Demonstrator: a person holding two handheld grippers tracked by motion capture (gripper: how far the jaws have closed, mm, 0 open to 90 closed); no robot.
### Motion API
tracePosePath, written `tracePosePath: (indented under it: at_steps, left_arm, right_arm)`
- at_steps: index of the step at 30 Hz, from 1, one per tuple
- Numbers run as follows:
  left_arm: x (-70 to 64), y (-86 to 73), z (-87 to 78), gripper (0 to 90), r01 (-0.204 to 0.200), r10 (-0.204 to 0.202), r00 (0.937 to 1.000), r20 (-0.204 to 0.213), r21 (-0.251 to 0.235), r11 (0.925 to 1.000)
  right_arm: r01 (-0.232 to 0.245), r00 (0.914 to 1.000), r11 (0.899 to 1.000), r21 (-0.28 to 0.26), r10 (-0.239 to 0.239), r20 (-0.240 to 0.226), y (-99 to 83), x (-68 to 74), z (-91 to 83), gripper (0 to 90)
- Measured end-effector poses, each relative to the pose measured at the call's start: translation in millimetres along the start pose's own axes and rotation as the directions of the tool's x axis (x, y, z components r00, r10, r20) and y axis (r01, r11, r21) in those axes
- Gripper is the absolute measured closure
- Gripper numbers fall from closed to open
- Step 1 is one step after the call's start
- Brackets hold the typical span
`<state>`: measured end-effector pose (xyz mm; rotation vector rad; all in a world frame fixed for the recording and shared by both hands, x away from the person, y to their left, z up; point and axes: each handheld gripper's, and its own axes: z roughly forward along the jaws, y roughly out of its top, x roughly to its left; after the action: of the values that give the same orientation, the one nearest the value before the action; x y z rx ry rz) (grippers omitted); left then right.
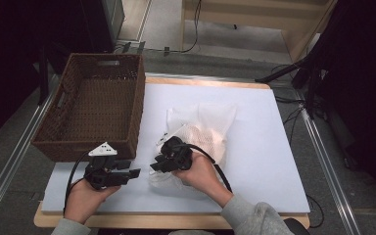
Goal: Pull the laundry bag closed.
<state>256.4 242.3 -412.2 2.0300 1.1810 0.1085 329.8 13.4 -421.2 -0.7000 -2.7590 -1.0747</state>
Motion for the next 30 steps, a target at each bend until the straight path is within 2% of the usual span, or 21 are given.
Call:
tracePosePath:
  at_steps: [16,21,25,28,30]
  left_arm:
    - [1.1,1.2,0.7,46.9,0.000,0.000,1.0000,-0.002,-0.001,1.0000]
    - [1.7,1.1,0.0,46.9,0.003,-0.003,1.0000,-0.002,-0.004,1.0000]
    - [2.0,1.1,-0.3,46.9,0.005,-0.005,1.0000,-0.003,-0.006,1.0000]
    - [1.6,1.3,0.0,46.9,0.003,-0.003,1.0000,-0.002,-0.005,1.0000]
    - [1.0,1.6,0.4,46.9,0.002,-0.002,1.0000,0.000,-0.004,1.0000]
  right_arm:
    - [-0.002,0.9997,0.998,0.057,0.000,0.024,-10.8,-3.1,23.8,65.5]
    - [0.017,0.9992,0.996,0.082,-0.020,0.035,-13.8,-0.1,32.8,65.7]
    - [0.014,0.9991,0.996,0.085,-0.018,0.039,-15.6,-1.1,32.6,71.7]
    - [0.009,0.9988,0.997,0.080,-0.013,0.047,-18.4,-2.4,31.5,82.0]
    - [-0.026,0.9993,0.996,0.089,0.023,0.028,-18.4,-4.5,30.4,86.2]
